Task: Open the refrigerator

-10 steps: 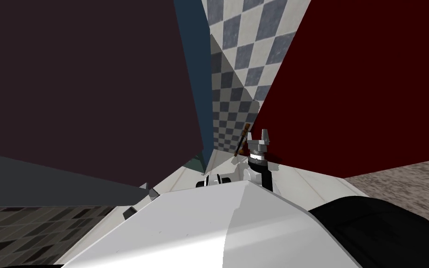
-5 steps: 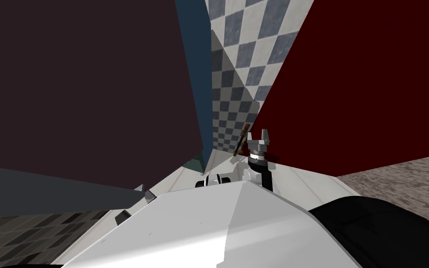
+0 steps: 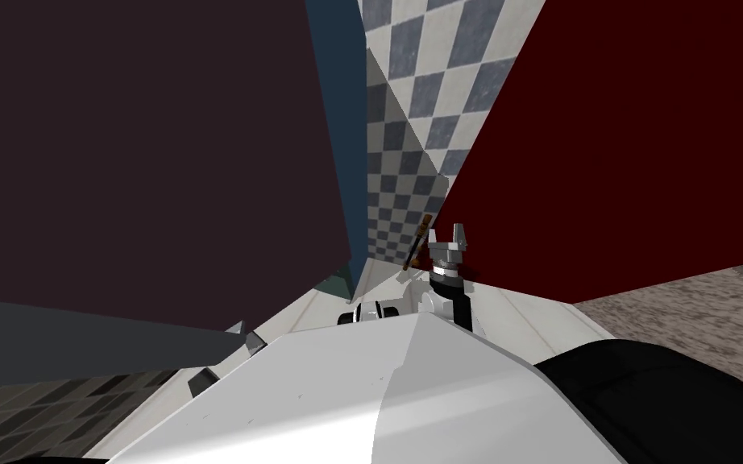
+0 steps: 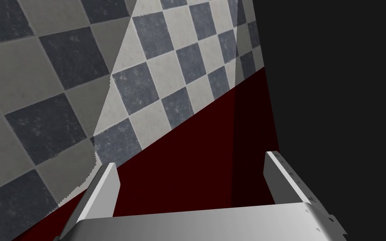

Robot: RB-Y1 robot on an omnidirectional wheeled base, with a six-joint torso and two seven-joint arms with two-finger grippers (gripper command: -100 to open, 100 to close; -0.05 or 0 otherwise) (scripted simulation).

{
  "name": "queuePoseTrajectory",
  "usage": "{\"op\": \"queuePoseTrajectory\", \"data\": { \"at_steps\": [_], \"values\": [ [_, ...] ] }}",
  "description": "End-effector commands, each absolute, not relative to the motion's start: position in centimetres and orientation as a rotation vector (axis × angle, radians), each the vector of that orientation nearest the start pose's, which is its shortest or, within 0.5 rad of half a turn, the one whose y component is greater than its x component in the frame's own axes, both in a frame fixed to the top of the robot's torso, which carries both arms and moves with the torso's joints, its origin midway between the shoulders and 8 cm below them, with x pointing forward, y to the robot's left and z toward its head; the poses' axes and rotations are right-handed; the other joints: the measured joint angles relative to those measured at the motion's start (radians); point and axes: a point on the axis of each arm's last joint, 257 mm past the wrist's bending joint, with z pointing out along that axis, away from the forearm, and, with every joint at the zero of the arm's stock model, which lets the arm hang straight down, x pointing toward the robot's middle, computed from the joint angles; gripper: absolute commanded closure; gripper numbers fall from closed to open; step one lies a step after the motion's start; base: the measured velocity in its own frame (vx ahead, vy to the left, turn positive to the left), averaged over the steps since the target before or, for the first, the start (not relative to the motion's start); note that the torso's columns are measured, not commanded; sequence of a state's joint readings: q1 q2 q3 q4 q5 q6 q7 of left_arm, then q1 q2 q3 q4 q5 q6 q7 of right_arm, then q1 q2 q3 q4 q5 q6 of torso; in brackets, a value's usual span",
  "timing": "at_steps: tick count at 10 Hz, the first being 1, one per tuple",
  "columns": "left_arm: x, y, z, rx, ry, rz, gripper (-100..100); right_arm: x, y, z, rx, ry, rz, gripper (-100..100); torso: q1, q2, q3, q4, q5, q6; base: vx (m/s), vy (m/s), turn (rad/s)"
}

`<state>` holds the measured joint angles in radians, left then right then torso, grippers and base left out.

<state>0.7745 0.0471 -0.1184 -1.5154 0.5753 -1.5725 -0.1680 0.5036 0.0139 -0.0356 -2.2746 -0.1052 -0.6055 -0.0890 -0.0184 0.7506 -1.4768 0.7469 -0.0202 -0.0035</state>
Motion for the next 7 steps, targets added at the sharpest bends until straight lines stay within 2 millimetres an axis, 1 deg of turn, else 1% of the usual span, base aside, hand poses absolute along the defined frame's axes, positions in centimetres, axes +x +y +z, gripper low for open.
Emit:
{"op": "queuePoseTrajectory", "data": {
  "at_steps": [1,2,4,7],
  "values": [
    [13.0,39.2,-18.9,-0.92,0.209,-0.944,-100,32.1,-30.4,4.1,0.675,0.437,1.429,0,-0.001,0.0,0.0,0.0,-0.001,0.0,0.008,0.008,-0.008],
    [13.1,39.2,-19.2,-0.932,0.216,-0.94,0,32.1,-30.4,4.1,0.675,0.437,1.429,0,0.001,-0.002,0.001,-0.002,0.004,0.001,0.007,0.006,-0.007],
    [13.1,39.2,-19.9,-0.955,0.23,-0.934,0,32.1,-30.4,4.1,0.675,0.437,1.429,0,0.009,-0.007,0.0,-0.005,0.011,0.003,0.0,0.0,0.0],
    [13.2,39.1,-20.4,-0.973,0.241,-0.929,0,32.1,-30.4,4.1,0.675,0.437,1.429,0,0.015,-0.011,0.0,-0.007,0.016,0.003,0.0,0.0,0.0]
  ]
}}
